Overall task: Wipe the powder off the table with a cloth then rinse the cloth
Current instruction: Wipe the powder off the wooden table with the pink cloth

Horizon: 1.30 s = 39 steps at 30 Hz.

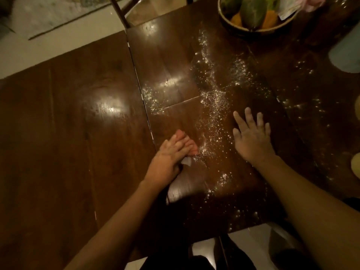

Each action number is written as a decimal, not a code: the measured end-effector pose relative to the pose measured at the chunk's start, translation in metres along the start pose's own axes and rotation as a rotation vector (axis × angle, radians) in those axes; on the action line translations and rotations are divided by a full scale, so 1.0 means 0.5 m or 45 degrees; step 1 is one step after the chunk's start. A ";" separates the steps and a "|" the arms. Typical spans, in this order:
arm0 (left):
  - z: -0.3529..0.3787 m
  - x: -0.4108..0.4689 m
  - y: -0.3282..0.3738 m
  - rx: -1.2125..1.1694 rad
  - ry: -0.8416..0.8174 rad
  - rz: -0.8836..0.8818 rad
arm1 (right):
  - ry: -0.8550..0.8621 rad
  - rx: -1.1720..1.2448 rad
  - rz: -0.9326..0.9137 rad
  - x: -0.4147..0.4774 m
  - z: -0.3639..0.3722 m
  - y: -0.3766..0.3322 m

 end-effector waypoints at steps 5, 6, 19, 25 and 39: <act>-0.094 0.028 -0.159 -0.008 0.263 -0.542 | 0.057 0.005 -0.028 -0.001 0.002 0.001; -0.112 0.053 -0.180 -0.031 0.337 -0.658 | 0.063 0.011 -0.034 -0.002 0.001 0.002; -0.185 0.316 -0.185 0.081 0.165 -0.575 | -0.008 -0.042 -0.033 -0.001 0.015 0.010; -0.082 0.150 -0.076 0.069 -0.047 0.042 | -0.220 -0.009 -0.025 0.014 0.017 0.011; -0.227 0.406 -0.285 0.004 0.359 -0.830 | -0.286 -0.023 -0.013 0.017 0.014 0.008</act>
Point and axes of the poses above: each hand's wrist, its own x-axis towards the middle knuckle, its own z-axis out of the palm, y = z × x, the point moved 7 cm from there along x, towards the middle knuckle, and after that the axes turned 4 degrees about -y, right-handed, at the moved point
